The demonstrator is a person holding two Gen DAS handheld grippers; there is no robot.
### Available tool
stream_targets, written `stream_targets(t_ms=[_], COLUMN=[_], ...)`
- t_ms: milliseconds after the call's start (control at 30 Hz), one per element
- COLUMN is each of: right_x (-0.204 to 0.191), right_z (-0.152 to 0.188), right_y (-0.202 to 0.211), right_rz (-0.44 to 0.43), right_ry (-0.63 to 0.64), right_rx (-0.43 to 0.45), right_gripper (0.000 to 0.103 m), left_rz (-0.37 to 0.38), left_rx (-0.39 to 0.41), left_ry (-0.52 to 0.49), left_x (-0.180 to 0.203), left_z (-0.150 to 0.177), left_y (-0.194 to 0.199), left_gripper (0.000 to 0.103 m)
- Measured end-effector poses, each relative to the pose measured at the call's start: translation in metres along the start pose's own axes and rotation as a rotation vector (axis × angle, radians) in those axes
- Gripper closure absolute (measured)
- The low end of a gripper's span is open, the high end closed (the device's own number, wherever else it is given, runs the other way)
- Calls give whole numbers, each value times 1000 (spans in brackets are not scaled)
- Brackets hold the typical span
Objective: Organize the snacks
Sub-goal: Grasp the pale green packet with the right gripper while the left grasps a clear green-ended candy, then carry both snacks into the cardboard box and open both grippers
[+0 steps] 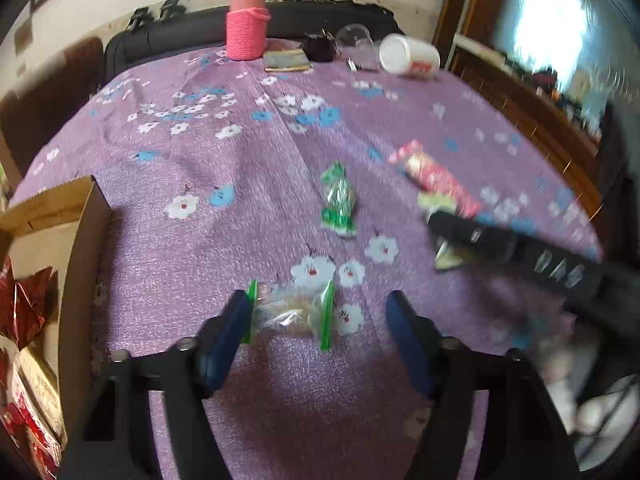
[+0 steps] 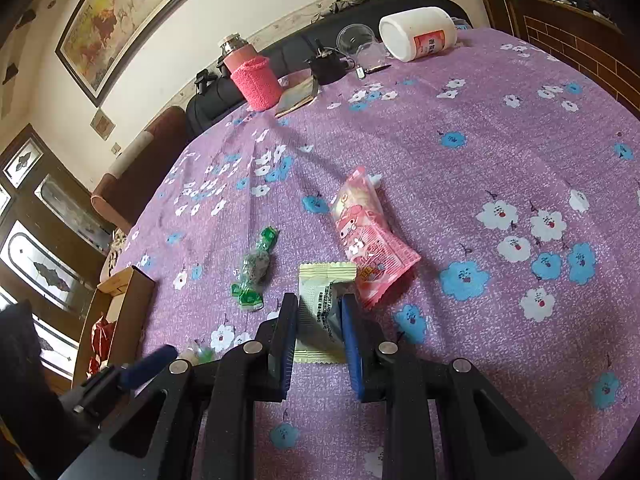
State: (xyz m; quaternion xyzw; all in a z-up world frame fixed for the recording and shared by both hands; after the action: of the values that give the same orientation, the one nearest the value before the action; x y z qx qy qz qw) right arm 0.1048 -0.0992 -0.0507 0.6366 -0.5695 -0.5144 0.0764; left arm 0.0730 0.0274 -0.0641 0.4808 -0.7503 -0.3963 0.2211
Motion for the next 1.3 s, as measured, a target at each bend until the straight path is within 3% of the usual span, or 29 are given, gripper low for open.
stream_targets(t_ms=[33, 67, 100, 233, 433, 600, 667, 733, 800, 933, 1033, 1067, 1100, 1133, 1300], right_x=[0, 0, 0, -1, -1, -3, -3, -3, -1, 2, 4, 5, 5, 6, 5], right_z=[0, -1, -1, -1, -1, 1, 1, 1, 0, -2, -5, -6, -7, -8, -8], right_y=[1, 1, 1, 1, 3, 2, 2, 3, 3, 2, 3, 3, 3, 3, 2], right_rz=[-2, -4, -3, -6, 4, 10, 8, 5, 2, -3, -8, -9, -10, -12, -14], right_ry=[-1, -2, -1, 1, 8, 12, 12, 9, 1, -13, -23, -25, -27, -30, -23], right_rx=[1, 2, 2, 1, 15, 16, 16, 17, 14, 7, 8, 9, 10, 9, 8], right_gripper=[80, 80, 80, 80, 80, 80, 80, 80, 80, 80, 80, 80, 80, 80, 80], left_rz=[-19, -26, -7, 50, 82, 107, 121, 128, 127, 112, 53, 41, 14, -7, 22], left_rx=[-11, 7, 2, 26, 118, 153, 128, 118, 120, 81, 35, 17, 19, 24, 46], left_ry=[-21, -38, -28, 31, 133, 196, 206, 192, 149, 48, -44, -62, -75, -95, -39], left_x=[1, 1, 0, -9, -35, -52, -52, -44, -33, -8, 5, 7, 7, 7, -4], left_z=[3, 2, 4, 7, 9, 9, 9, 4, -1, -17, -17, -13, -11, -10, -7], left_y=[-3, 0, 1, 13, 55, 67, 58, 48, 41, 14, -8, -13, -14, -13, -2], left_gripper=[73, 76, 89, 103, 103, 102, 84, 46, 37, 37, 38, 43, 58, 64, 67])
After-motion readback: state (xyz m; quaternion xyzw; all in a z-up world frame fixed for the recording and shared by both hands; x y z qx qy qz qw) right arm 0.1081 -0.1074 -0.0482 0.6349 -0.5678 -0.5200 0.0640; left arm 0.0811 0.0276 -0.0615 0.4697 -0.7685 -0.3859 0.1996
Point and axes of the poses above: each gripper's, at about its wrist camera, not at the fingertips, and y roughly against the way its jaws point, x to its right, z to its underside, the point moved 10 cm from there along -y, roughly the way its jaws point, and after that the axes turned 12 degrees about -y, right-handed, at the moved point
